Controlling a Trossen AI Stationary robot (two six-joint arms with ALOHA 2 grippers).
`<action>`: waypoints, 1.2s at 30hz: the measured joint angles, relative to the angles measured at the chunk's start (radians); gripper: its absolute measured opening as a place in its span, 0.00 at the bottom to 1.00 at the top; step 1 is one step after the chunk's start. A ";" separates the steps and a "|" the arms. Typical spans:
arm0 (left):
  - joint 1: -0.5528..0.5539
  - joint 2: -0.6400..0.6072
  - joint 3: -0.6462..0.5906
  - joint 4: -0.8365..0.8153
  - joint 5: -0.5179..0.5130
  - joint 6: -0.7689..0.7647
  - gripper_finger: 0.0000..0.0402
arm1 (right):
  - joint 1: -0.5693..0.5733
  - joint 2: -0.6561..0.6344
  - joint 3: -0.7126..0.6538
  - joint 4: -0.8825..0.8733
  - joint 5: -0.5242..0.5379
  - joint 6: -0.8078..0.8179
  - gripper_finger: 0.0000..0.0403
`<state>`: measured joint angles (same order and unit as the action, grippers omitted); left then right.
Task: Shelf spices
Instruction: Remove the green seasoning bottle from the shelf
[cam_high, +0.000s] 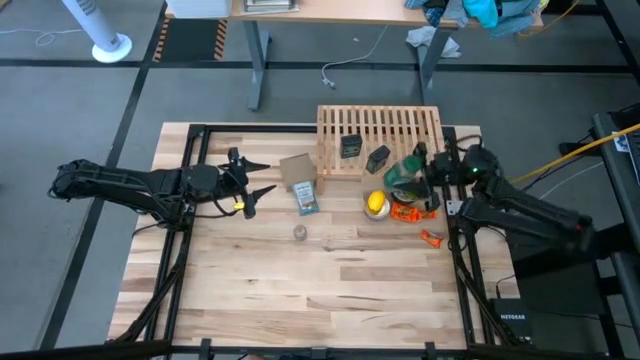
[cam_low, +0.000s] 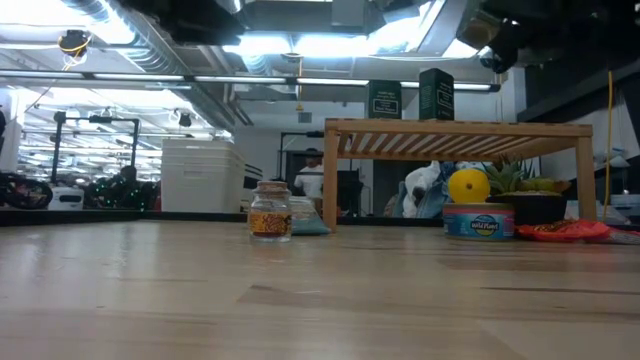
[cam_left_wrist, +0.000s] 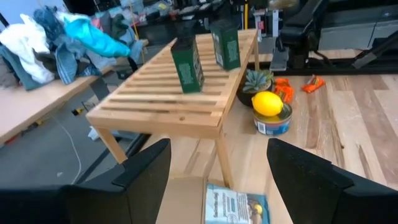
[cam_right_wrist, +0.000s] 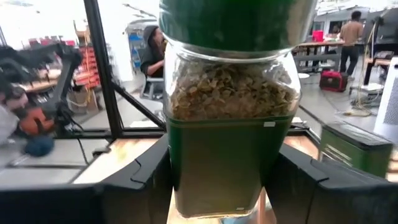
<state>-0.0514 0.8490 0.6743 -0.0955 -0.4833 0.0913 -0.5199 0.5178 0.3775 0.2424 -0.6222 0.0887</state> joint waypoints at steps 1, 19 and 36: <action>0.000 0.000 0.000 -0.013 0.000 -0.008 0.65 | 0.045 0.009 0.000 -0.001 0.046 -0.021 0.50; -0.001 0.001 -0.116 -0.006 0.000 -0.107 0.65 | 0.646 0.366 0.000 0.107 0.716 -0.095 0.50; -0.041 0.000 -0.231 0.116 0.001 -0.117 0.65 | 0.736 0.915 0.000 0.662 0.832 0.018 0.50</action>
<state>-0.0927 0.8490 0.4432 0.0204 -0.4821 -0.0258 0.2165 1.4326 0.3779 0.9043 0.2094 0.1068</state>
